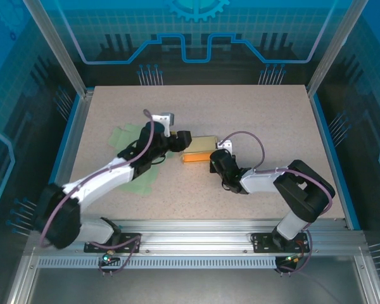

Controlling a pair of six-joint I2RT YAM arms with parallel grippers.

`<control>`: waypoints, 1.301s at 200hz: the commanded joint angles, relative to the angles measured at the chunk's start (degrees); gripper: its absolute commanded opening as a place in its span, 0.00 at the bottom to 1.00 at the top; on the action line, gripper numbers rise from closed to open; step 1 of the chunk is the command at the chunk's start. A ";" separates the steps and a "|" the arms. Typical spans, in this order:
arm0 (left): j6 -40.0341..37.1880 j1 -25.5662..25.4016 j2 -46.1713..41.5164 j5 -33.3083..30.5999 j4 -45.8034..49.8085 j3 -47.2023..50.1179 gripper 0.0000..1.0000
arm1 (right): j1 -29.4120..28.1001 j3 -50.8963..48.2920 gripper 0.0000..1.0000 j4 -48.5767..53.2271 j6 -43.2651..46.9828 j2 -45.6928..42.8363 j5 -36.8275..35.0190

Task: Fold the paper box

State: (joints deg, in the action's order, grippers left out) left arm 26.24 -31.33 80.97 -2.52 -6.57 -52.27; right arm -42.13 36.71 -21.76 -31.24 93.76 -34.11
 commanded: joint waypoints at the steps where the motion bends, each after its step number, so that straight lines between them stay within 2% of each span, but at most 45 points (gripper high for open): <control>1: 0.58 0.25 8.49 8.75 0.12 -5.33 0.66 | -0.98 0.33 0.03 5.31 0.88 -0.28 -0.35; 21: 2.37 0.67 15.44 13.14 -0.14 -8.88 0.64 | -1.29 1.26 0.10 7.87 1.00 -0.92 -0.51; 57: 6.64 1.45 22.59 16.59 -4.81 -8.95 0.54 | -1.66 2.25 0.33 11.38 1.71 -2.31 -1.41; 103: 8.47 1.91 26.54 17.39 -7.46 -8.11 0.50 | -2.17 2.66 0.69 15.03 1.95 -5.89 -1.49; 125: 9.01 1.95 27.55 17.29 -8.40 -7.74 0.50 | -3.13 2.85 0.83 17.82 2.72 -9.06 -1.95; 140: 9.01 1.90 27.76 17.13 -8.55 -7.59 0.49 | -3.81 2.84 0.88 20.41 2.94 -12.26 -2.16; 153: 8.98 1.89 27.62 16.89 -8.57 -7.26 0.49 | -4.01 2.73 0.99 23.06 2.49 -15.77 -1.58; 189: 8.36 1.88 27.05 15.78 -8.59 -6.44 0.49 | -0.91 5.09 1.00 34.04 -2.04 -24.49 0.71; 210: 7.79 1.76 26.80 15.10 -7.99 -6.18 0.50 | 4.92 7.56 1.00 37.75 -3.61 -26.16 9.26; 231: 7.86 1.77 26.21 15.00 -8.29 -6.03 0.50 | 11.06 11.16 1.00 39.37 -3.66 -23.38 18.09; 260: 7.86 1.73 25.13 14.99 -8.21 -6.60 0.51 | 15.96 19.14 0.98 44.51 -1.83 -14.24 23.26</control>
State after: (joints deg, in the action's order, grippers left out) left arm 34.54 -29.71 107.53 13.32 -15.77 -59.70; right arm -29.06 49.43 15.66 -33.30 72.95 -19.53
